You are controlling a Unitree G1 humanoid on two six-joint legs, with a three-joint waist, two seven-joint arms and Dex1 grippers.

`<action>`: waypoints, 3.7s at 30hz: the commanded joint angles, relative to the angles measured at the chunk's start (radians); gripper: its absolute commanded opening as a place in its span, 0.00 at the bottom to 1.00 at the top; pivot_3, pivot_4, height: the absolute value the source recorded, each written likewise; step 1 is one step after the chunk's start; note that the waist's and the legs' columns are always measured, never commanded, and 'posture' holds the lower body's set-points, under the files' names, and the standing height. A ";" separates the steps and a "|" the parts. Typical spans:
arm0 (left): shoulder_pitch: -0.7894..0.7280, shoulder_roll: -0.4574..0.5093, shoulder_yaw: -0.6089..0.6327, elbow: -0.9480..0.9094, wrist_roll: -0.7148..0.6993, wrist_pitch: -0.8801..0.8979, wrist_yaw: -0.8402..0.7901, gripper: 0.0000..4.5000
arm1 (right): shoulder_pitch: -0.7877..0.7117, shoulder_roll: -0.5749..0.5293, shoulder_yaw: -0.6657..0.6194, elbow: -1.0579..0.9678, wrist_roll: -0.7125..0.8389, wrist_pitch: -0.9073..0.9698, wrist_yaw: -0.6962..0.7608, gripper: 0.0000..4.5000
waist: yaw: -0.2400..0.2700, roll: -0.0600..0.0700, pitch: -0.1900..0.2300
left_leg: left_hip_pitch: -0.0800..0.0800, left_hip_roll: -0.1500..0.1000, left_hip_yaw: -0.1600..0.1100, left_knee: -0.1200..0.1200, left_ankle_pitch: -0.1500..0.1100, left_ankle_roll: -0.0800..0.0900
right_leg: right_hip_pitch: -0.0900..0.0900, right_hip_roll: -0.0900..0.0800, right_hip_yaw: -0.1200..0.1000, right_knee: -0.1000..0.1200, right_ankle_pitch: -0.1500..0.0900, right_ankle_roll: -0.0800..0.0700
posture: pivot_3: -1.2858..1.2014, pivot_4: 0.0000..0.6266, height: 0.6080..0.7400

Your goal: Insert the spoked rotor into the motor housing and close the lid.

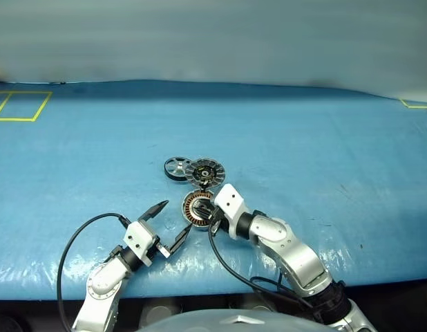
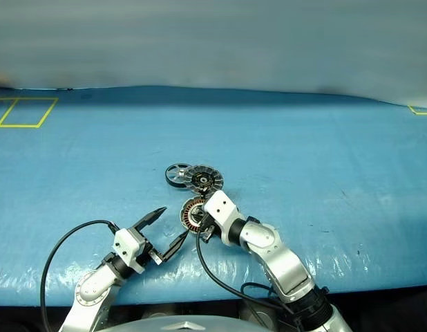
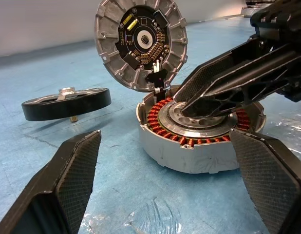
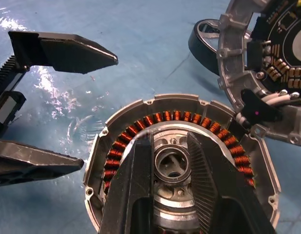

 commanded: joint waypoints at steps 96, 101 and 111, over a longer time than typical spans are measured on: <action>0.025 -0.005 -0.012 -0.006 -0.021 -0.001 -0.001 1.00 | -0.196 -0.002 -0.006 -0.214 0.109 0.581 -0.115 0.00 | -0.003 0.000 0.000 | 0.000 0.000 0.000 0.003 0.000 0.000 | 0.000 0.000 0.000 0.003 0.001 0.000 | 0.52 0.24 1.00; 0.025 -0.004 -0.014 -0.005 -0.022 0.001 -0.004 1.00 | -0.195 0.001 -0.032 -0.232 0.125 0.585 -0.120 0.00 | -0.003 0.000 0.000 | 0.000 0.000 -0.001 0.002 0.000 0.000 | 0.000 -0.001 0.000 0.003 0.001 0.000 | 0.52 0.24 1.00; 0.032 -0.003 -0.016 -0.012 -0.020 0.007 -0.002 1.00 | -0.196 0.014 -0.027 -0.225 0.127 0.563 -0.122 0.00 | -0.003 0.000 0.000 | 0.000 0.000 -0.001 0.002 0.000 0.000 | 0.000 -0.001 0.000 0.003 0.001 0.000 | 0.52 0.24 1.00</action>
